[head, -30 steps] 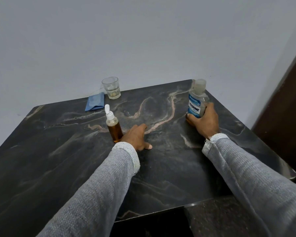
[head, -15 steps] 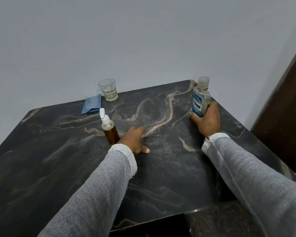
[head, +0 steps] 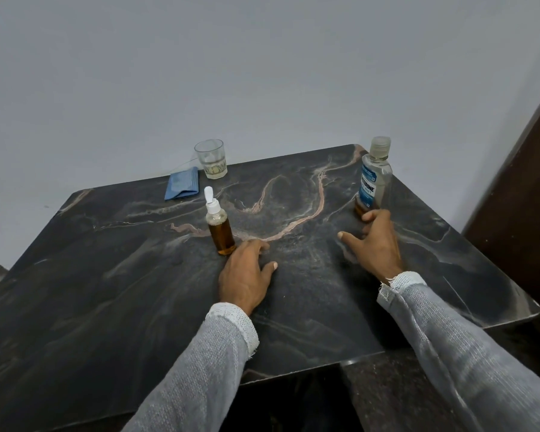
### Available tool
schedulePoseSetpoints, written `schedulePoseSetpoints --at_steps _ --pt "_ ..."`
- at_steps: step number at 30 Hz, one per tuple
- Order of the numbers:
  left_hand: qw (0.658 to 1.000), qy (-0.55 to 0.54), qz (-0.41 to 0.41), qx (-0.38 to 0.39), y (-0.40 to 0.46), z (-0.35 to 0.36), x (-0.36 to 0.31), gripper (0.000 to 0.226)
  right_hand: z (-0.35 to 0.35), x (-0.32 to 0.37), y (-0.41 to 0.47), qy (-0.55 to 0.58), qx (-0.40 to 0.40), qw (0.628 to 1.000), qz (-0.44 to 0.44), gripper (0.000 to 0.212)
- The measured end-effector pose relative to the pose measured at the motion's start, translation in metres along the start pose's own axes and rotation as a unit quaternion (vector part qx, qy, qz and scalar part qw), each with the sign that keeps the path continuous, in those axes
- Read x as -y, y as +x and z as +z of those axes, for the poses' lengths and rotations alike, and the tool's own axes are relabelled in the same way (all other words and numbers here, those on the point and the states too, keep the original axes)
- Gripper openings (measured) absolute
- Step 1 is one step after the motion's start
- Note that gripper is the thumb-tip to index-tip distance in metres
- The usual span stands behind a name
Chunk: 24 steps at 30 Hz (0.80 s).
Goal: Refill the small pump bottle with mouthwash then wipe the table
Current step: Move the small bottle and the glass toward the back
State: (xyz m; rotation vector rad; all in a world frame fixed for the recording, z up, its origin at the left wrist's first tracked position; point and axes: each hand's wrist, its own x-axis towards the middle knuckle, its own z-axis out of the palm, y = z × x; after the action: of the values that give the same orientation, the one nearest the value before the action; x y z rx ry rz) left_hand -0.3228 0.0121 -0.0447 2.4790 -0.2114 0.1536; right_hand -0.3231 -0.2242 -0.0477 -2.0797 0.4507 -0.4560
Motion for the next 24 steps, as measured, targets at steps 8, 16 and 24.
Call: schedulePoseSetpoints --at_steps 8,16,24 --pt "0.963 -0.137 -0.065 -0.223 -0.003 -0.036 0.021 0.023 0.056 0.043 -0.033 0.028 0.128 0.982 -0.139 0.035" --pt "0.952 -0.184 -0.129 -0.208 0.028 -0.045 0.033 0.065 0.094 0.066 -0.041 0.053 0.198 0.963 -0.173 0.041" --pt "0.945 -0.301 -0.064 -0.114 0.051 -0.045 0.047 0.057 0.103 0.077 -0.033 0.094 0.229 0.949 -0.194 0.058"
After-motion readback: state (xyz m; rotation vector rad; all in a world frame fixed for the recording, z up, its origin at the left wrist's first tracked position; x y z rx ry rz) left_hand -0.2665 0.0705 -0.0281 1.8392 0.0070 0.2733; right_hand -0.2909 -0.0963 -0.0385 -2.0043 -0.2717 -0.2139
